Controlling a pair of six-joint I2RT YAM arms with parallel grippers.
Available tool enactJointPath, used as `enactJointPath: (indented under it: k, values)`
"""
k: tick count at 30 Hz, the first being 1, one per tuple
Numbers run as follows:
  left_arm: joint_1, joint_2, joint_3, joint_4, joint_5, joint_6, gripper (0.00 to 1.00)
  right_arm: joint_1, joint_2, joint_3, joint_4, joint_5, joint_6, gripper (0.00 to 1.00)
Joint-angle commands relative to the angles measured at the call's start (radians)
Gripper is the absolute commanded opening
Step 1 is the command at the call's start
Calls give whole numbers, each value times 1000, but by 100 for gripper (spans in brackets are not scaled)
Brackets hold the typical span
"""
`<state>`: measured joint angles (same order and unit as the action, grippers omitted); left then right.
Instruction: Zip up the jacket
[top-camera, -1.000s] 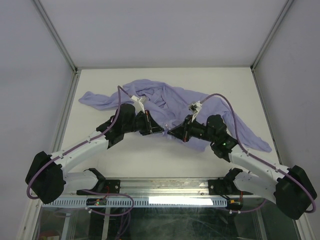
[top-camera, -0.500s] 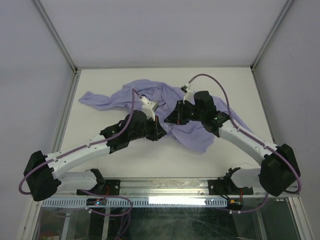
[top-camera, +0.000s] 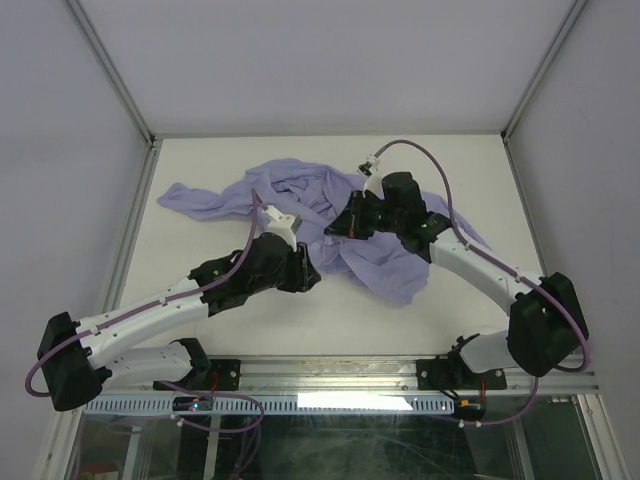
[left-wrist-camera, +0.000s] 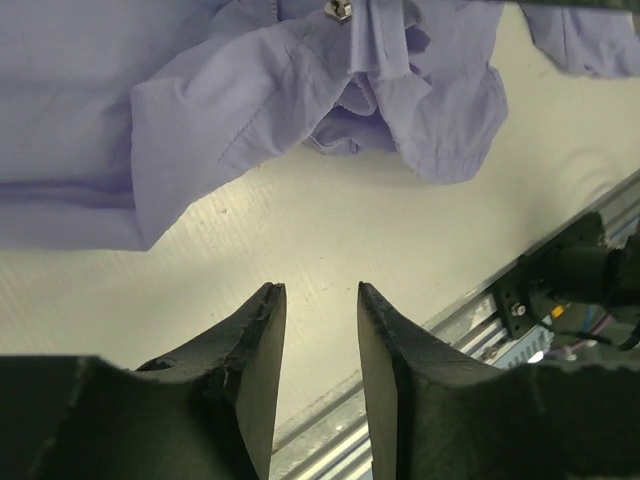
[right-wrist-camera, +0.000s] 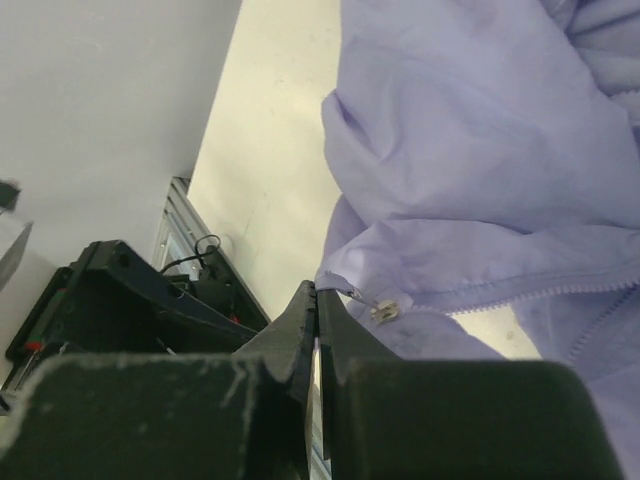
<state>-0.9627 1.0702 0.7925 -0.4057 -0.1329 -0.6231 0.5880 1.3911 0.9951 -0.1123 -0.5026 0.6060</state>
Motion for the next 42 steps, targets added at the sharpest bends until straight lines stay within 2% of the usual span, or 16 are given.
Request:
enactJointPath:
  k: [1, 6, 11, 16, 26, 34, 42]
  values:
    - [-7, -34, 62, -10, -65, -223, 40, 19, -58, -54, 169, -14, 103, 0]
    - [-4, -58, 57, -4, -120, -495, 57, 29, -122, -118, 242, 21, 160, 0]
    - [-4, -99, -78, 152, -106, -834, 58, 46, -177, -169, 283, 33, 210, 0]
    - [-6, -93, -167, 326, -109, -1020, 58, 58, -224, -188, 269, 45, 215, 0]
    - [-32, -40, -229, 542, -206, -1150, 59, 64, -286, -241, 269, 51, 239, 0]
    - [-37, 20, -219, 559, -232, -1185, 56, 65, -291, -246, 278, 31, 250, 0]
    - [-37, 54, -236, 649, -278, -1188, 45, 64, -304, -263, 276, 18, 262, 0]
